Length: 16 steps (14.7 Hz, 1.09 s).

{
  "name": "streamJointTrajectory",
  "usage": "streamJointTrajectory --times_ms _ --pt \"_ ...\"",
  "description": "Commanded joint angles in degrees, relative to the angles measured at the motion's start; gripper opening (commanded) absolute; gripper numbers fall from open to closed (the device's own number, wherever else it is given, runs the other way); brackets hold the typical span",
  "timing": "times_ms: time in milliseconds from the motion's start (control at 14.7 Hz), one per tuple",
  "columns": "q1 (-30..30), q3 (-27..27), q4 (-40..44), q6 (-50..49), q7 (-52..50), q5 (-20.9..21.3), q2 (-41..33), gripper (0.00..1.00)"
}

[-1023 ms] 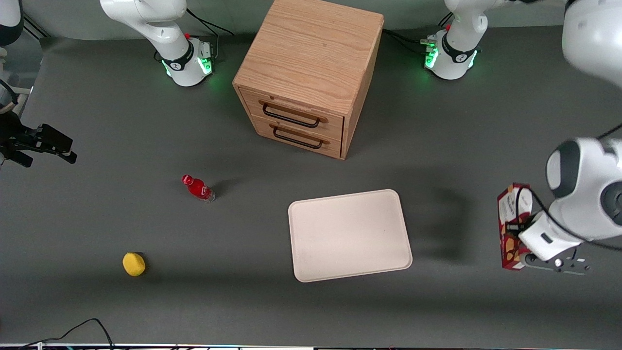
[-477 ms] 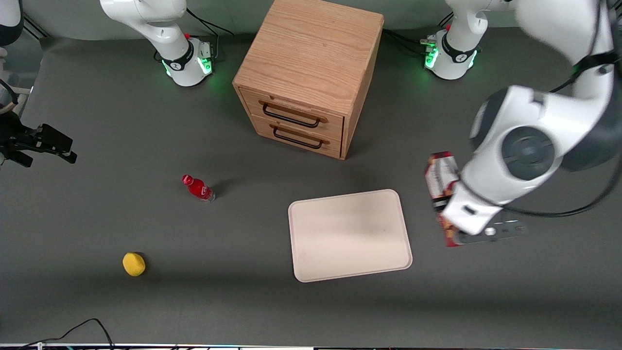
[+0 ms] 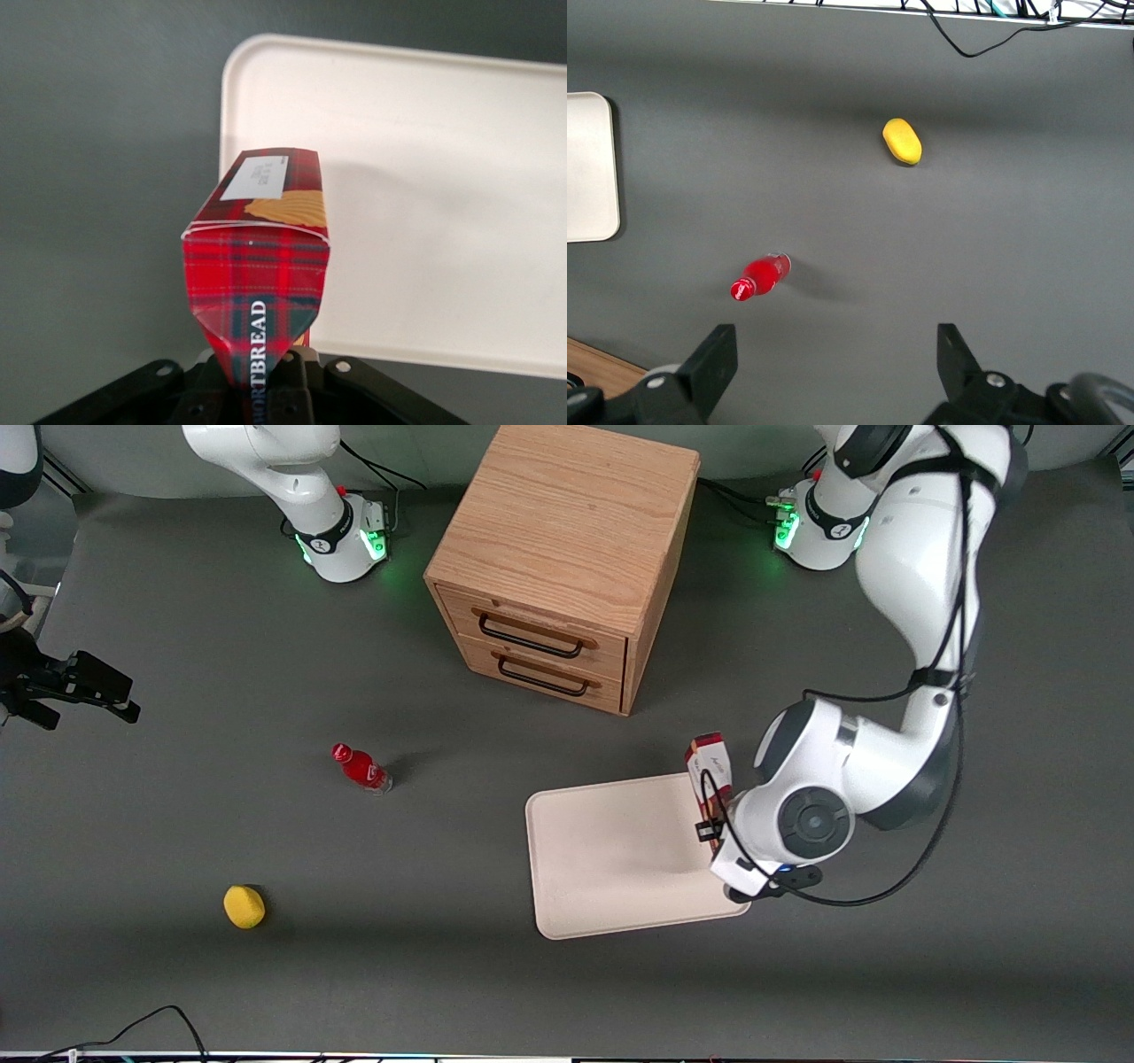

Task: Place red cookie box on tray
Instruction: 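Carry the held box over the cream tray and lower it, then open the left gripper to release the box and withdraw upward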

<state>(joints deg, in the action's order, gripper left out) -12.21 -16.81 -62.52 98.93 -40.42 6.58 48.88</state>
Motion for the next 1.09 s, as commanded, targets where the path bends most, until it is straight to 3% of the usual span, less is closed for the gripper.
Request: streamJointTrajectory --times_ms 0,545,614,682,750,818,886,1023 --pt "-1.85 0.29 3.19 1.25 -2.21 -0.7 3.84 0.0" --pt "-1.85 0.46 3.1 2.75 -1.51 -0.52 5.0 0.0" --pt "-1.85 0.46 3.1 2.76 -1.42 -0.43 4.91 0.07" --pt "-1.85 0.46 3.1 2.76 -1.42 -0.34 4.91 0.24" --pt "-1.77 0.46 3.1 2.76 -1.33 -0.34 4.82 0.48" --pt "-1.77 0.46 3.1 2.67 -1.33 -0.26 4.56 0.65" --pt "-1.68 0.46 3.01 2.58 -1.42 0.09 4.29 0.96" --pt "-1.07 0.55 3.19 1.53 -1.07 0.79 3.07 1.0"
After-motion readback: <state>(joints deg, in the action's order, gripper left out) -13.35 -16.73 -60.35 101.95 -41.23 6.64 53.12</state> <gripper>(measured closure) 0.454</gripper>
